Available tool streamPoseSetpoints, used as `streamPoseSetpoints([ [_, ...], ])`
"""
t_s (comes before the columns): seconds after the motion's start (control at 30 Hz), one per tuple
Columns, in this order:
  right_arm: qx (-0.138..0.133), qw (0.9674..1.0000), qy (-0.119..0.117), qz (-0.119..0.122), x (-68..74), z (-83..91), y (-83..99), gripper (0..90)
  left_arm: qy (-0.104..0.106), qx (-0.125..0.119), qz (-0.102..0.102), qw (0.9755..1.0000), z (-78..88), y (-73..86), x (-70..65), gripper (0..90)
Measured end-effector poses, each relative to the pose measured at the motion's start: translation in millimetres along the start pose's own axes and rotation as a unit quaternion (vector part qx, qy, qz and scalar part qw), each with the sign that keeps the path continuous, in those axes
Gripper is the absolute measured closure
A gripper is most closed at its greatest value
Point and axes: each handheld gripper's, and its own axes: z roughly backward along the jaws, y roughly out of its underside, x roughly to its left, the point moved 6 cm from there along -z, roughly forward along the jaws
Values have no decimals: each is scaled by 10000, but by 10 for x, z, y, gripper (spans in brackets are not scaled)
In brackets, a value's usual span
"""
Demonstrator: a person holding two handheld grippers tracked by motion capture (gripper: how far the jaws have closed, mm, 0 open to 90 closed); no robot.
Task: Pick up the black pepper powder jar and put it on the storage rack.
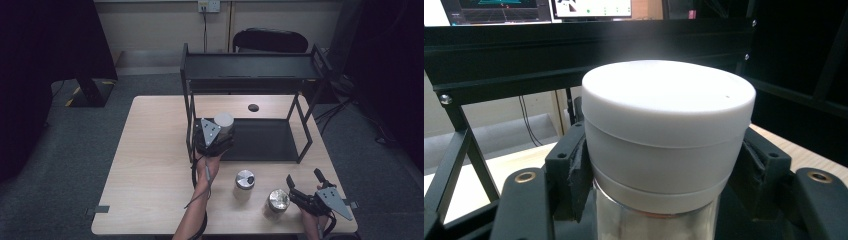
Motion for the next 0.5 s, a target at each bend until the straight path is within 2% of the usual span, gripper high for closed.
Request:
streamPoseSetpoints([
  [0.13,0,10000,-8,8,-1,-1,0,24,-92,1,27,10000,-36,18,12,343],
  [0.37,1,10000,-10,0,-1,0,0,24,-135,65,70,9999,-104,61,36,344],
  [0.5,4,10000,-9,-2,-1,0,-1,24,-159,123,27,9998,-143,92,33,344],
])
